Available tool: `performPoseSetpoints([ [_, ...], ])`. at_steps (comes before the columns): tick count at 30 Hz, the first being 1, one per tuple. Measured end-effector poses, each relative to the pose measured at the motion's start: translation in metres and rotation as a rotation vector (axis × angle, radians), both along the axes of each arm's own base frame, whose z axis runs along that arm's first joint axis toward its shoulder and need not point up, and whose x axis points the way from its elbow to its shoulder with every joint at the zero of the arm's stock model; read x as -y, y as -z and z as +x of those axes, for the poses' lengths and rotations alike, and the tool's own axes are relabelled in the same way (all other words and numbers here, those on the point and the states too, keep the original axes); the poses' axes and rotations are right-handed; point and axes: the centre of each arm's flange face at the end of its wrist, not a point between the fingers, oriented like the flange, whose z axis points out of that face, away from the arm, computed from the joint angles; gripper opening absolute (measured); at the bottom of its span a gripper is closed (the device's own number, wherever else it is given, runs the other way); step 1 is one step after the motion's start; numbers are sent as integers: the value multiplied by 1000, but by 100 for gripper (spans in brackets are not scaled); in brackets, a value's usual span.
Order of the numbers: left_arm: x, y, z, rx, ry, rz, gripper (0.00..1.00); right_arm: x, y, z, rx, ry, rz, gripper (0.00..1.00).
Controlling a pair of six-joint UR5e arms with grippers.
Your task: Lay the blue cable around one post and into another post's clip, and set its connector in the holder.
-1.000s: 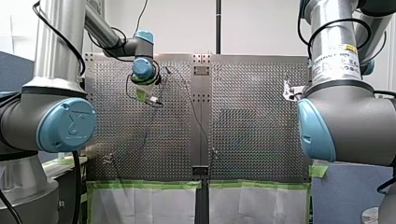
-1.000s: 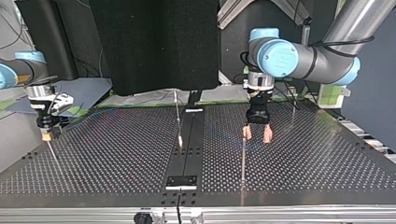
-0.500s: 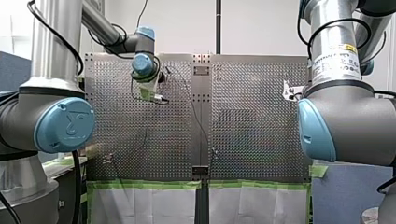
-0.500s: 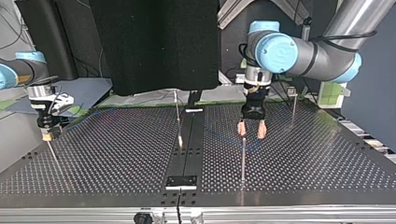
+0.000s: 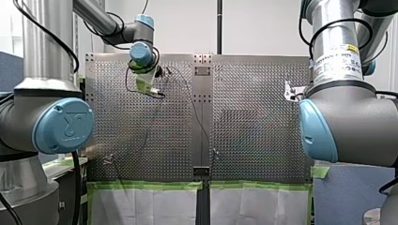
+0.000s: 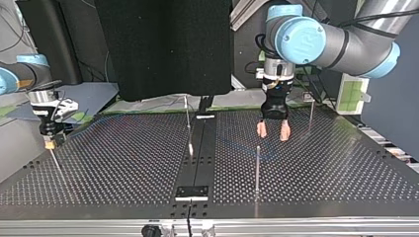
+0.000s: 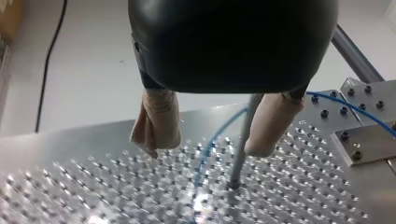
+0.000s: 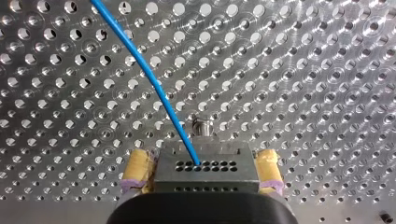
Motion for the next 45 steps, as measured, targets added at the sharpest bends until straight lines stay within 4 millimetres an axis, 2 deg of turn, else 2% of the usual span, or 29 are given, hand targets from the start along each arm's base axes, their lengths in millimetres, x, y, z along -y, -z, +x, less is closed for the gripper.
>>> performPoseSetpoints([
  [8, -10, -13, -10, 4, -60, 74, 100, 0, 0, -1, 2, 1, 1, 92],
  [15, -11, -42, -14, 31, -64, 133, 100, 0, 0, -1, 2, 1, 0, 92],
  [21, -12, -56, -14, 18, -69, 189, 100, 0, 0, -1, 4, 1, 1, 92],
  [33, -17, -53, -23, -65, -91, 328, 100, 1, -1, -1, 5, 3, -4, 92],
  [41, -16, -55, -23, -88, -87, 405, 100, 1, -1, 0, 5, 1, -8, 92],
  [45, -14, -50, -21, -131, -92, 459, 100, 1, -1, 0, 5, 1, -8, 92],
])
